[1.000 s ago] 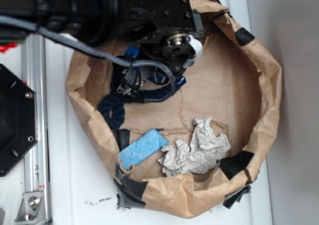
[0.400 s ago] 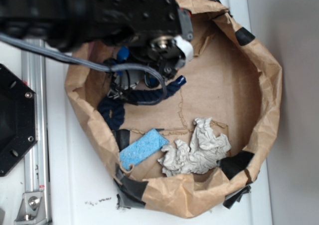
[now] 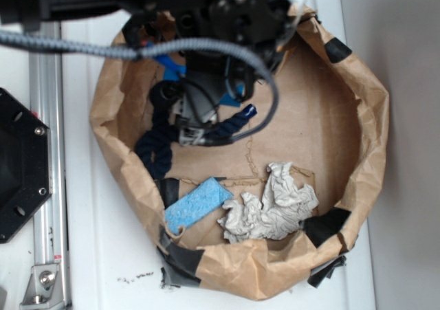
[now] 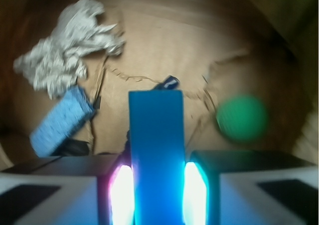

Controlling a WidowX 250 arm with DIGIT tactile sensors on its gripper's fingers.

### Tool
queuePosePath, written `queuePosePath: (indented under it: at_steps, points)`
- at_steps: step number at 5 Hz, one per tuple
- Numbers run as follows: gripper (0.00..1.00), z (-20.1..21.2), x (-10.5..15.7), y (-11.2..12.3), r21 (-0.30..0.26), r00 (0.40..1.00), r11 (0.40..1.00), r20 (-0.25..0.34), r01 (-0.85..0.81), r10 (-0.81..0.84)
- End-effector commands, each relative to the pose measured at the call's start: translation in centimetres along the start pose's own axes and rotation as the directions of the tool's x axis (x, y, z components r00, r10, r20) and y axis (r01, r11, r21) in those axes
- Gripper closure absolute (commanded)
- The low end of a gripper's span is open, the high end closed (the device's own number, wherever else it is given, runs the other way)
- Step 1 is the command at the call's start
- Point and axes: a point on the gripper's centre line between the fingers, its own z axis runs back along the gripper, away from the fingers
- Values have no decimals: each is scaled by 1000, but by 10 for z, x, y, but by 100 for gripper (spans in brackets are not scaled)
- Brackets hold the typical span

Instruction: Grab the blue block.

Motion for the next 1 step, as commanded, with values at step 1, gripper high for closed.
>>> queuePosePath:
  at_steps: [1]
  points:
    - [100, 9, 17, -20, 58, 995, 995, 65, -78, 74]
